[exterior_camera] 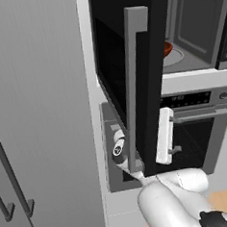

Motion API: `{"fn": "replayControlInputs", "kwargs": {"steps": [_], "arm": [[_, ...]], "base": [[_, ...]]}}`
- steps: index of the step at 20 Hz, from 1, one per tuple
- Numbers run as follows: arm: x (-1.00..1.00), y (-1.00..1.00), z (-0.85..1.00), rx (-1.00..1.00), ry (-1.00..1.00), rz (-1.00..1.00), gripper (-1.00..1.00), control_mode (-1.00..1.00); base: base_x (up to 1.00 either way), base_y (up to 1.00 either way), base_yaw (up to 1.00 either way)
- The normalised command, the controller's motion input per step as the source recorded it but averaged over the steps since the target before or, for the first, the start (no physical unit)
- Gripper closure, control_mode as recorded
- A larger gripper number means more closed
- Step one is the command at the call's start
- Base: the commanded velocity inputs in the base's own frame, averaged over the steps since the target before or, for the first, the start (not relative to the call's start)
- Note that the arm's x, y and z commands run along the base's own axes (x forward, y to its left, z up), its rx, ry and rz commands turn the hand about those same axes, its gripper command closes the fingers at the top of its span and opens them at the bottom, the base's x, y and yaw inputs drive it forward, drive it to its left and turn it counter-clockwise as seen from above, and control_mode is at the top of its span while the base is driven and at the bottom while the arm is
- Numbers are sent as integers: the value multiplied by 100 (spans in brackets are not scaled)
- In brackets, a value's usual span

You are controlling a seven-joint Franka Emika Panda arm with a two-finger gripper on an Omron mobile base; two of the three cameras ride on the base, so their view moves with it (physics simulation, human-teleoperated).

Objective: Pick the garlic from the sink and place it in the bowl. Then pick the bowl and place it in the microwave. Then close the microwave door and press the start button.

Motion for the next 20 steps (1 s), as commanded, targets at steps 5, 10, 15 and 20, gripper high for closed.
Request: {"fn": "replayControlInputs", "kwargs": {"steps": [5,10,15,20], "arm": [[0,100,-76,-22,0,-1,-100,-100],[-26,100,-36,-13,0,10,-100,-100],[-28,100,-44,-3,0,25,-100,-100],[-23,100,-25,0,0,33,-100,-100]], "base": [[0,0,0],[0,0,0],[0,0,0],[0,0,0]]}}
